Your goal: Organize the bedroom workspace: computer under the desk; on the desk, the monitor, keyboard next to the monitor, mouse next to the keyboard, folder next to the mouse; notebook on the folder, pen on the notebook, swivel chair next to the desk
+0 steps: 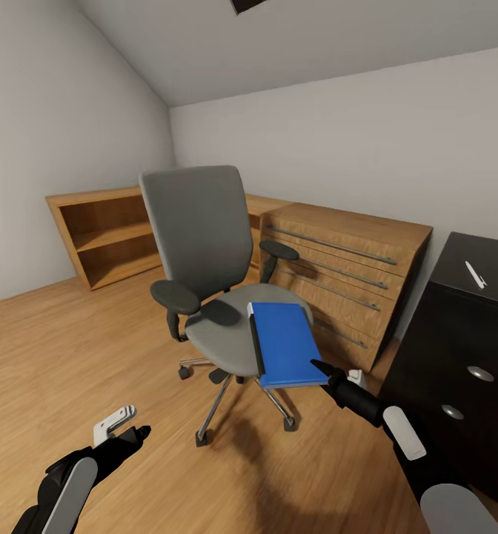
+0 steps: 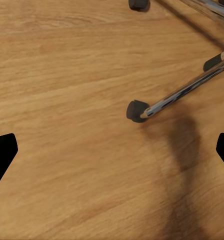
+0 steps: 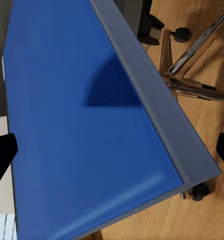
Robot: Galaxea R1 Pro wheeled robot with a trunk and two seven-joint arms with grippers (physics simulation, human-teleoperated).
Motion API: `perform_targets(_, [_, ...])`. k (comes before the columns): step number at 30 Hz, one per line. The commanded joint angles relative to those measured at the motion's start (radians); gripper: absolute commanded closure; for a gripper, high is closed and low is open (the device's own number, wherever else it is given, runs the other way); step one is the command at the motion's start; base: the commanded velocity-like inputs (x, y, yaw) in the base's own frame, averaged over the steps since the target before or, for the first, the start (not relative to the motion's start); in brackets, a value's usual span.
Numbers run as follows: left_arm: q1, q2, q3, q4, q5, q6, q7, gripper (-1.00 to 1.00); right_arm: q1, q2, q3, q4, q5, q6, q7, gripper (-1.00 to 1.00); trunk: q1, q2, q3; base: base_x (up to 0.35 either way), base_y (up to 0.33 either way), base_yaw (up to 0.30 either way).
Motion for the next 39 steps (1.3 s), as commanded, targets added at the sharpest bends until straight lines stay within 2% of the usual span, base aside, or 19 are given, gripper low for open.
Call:
perform_targets(1, [0.000, 0.000, 0.000, -0.001, 0.011, 0.003, 0.009, -1.00, -0.001, 0.000, -0.003, 0.000, -0.003, 0.008, 0.001, -1.00, 0.000, 0.000, -0.001, 0.000, 0.000, 0.000])
perform_targets(39, [0.000, 0.000, 0.000, -0.001, 0.011, 0.004, 0.009, -1.00, -0.001, 0.001, 0.013, 0.000, -0.004, 0.009, 0.002, -1.00, 0.000, 0.000, -0.001, 0.000, 0.000, 0.000])
